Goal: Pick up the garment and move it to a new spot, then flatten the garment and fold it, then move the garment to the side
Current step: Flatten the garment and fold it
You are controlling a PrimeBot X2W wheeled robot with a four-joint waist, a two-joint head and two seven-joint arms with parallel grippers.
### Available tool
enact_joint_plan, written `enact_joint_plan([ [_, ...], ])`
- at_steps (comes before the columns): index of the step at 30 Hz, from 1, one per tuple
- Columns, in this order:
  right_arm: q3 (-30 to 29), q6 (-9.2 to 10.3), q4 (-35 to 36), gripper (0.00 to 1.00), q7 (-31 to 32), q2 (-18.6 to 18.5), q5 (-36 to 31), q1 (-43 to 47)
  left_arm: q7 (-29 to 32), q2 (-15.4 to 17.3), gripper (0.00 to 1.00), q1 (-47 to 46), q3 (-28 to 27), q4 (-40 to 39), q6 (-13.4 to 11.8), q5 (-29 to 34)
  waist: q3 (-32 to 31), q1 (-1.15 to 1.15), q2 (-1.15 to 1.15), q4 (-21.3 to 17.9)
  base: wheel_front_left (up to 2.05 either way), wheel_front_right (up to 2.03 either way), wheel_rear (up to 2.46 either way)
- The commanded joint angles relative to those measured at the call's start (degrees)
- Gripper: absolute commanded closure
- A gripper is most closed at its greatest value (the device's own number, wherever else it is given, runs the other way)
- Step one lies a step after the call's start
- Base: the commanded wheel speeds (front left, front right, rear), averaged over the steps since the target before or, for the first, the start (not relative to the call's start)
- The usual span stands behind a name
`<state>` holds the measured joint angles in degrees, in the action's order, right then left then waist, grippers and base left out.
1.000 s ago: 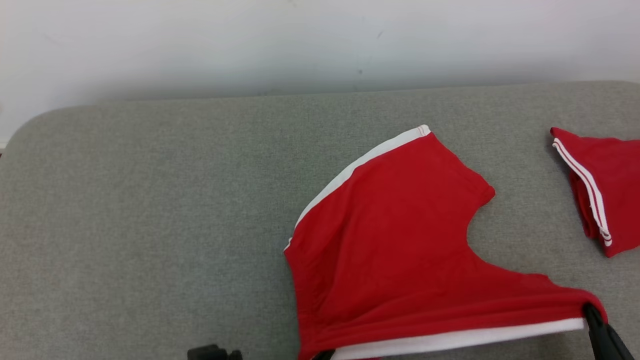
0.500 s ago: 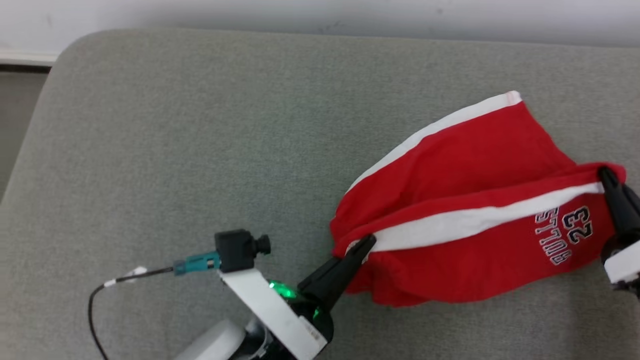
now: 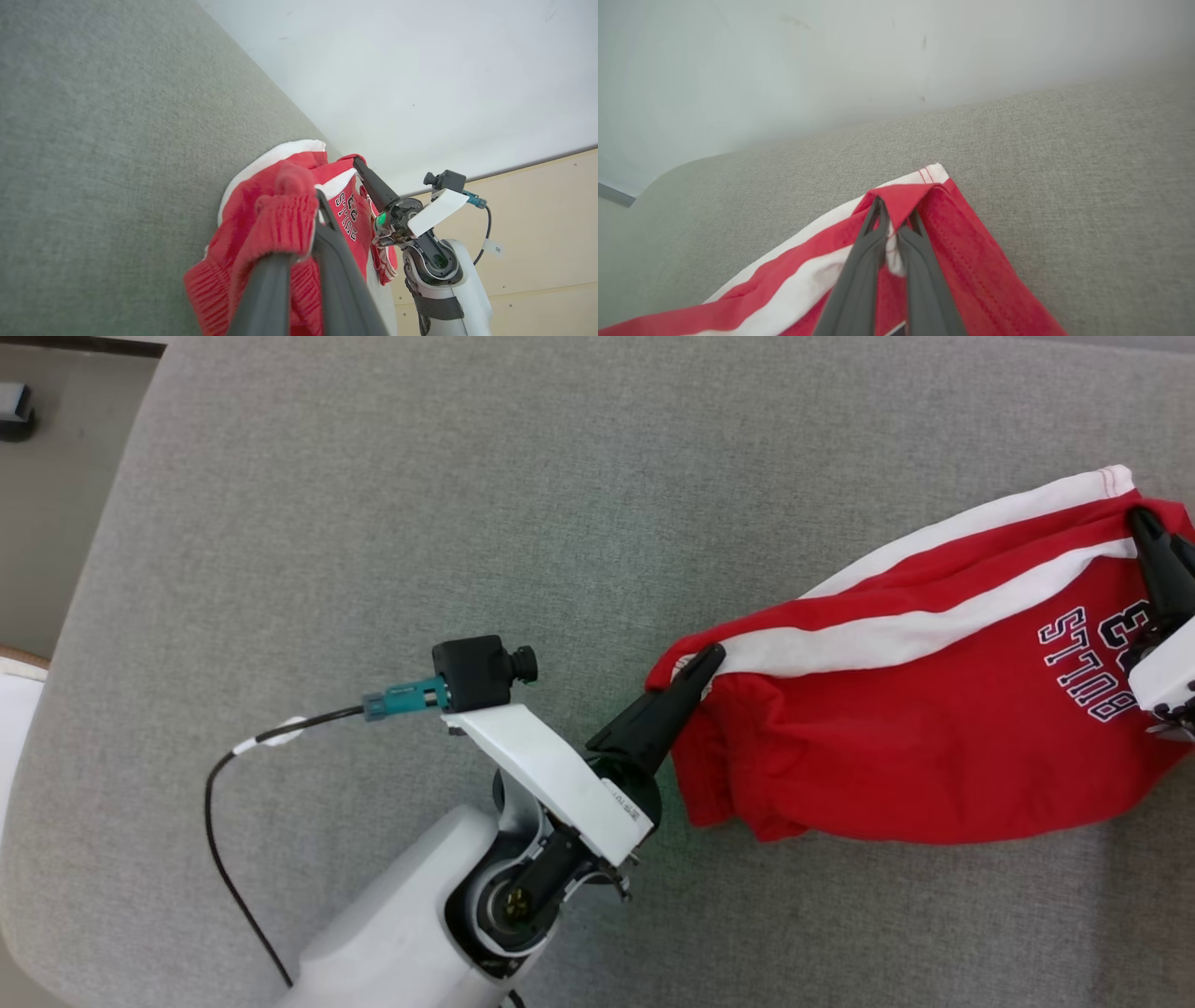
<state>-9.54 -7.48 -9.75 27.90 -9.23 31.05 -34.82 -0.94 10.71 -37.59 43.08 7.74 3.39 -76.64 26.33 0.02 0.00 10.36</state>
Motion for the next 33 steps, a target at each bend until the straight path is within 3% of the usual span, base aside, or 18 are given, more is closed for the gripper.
enact_joint_plan([
  [1,0.4,-0.01,-1.11,1.0,0.13,-0.71,-1.23,-1.33,0.27,-0.32,1.0,-0.73,0.14,0.87,0.19,0.14,0.3,-0.02,0.0,0.36,0.0,0.0,0.0],
  [5,-0.01,-0.01,-2.9,1.0,-0.17,-0.94,-2.36,-2.75,0.29,-0.75,0.97,-0.81,0.45,2.18,0.63,-0.03,0.45,-0.02,0.0,0.76,0.0,0.0,0.0],
  [6,-0.26,-0.01,-3.1,1.0,-0.37,-0.91,-2.5,-3.03,0.32,-0.84,0.92,-0.76,0.53,2.43,0.59,-0.05,0.44,-0.02,0.0,0.84,0.0,0.0,0.0],
  [7,-0.53,-0.01,-3.43,0.84,-0.56,-0.78,-2.69,-3.16,0.23,-0.84,0.81,-0.74,0.6,2.72,0.48,0.16,0.39,-0.02,0.0,0.91,0.0,0.0,0.0],
  [8,-0.72,-0.01,-3.75,0.52,-0.85,-0.68,-3.06,-3.21,0.12,-0.88,0.66,-0.7,0.65,3.0,0.32,0.4,0.32,-0.02,0.0,0.96,0.0,0.0,0.0],
  [9,-0.73,-0.01,-4.16,0.0,-0.69,-0.7,-3.61,-3.27,0.06,-0.94,0.43,-0.59,0.71,3.28,0.15,0.48,0.25,-0.02,0.0,0.99,0.0,0.0,0.0],
  [10,-0.71,-0.01,-4.39,0.0,-0.6,-0.57,-3.7,-3.41,0.04,-0.89,0.06,-0.53,0.88,3.54,-0.09,0.76,0.18,-0.02,0.0,1.02,0.0,0.0,0.0],
  [11,-0.38,-0.01,-4.39,0.0,-0.55,-0.53,-3.63,-3.55,0.01,-0.8,0.0,-0.43,1.03,3.71,-0.3,0.96,0.1,-0.02,0.0,1.06,0.0,0.0,0.0],
  [23,0.98,-0.01,-3.62,0.0,-1.87,-2.66,-2.03,-1.7,-2.17,1.95,0.0,2.24,2.88,2.85,-2.42,5.66,-1.83,-0.02,0.0,0.77,0.0,0.0,0.0],
  [27,2.57,-0.01,-2.39,0.0,-1.41,-5.43,-3.83,-0.3,-6.12,4.66,0.0,2.57,3.7,1.54,-4.28,11.78,-2.97,-0.02,0.0,0.54,0.0,0.0,0.0],
  [33,4.98,-0.01,-2.4,0.0,3.73,-10.58,-6.98,-0.1,-13.24,7.36,0.0,3.18,4.1,-1.54,-9.55,24.48,-3.48,-0.02,0.0,1.77,0.0,0.0,0.0],
])
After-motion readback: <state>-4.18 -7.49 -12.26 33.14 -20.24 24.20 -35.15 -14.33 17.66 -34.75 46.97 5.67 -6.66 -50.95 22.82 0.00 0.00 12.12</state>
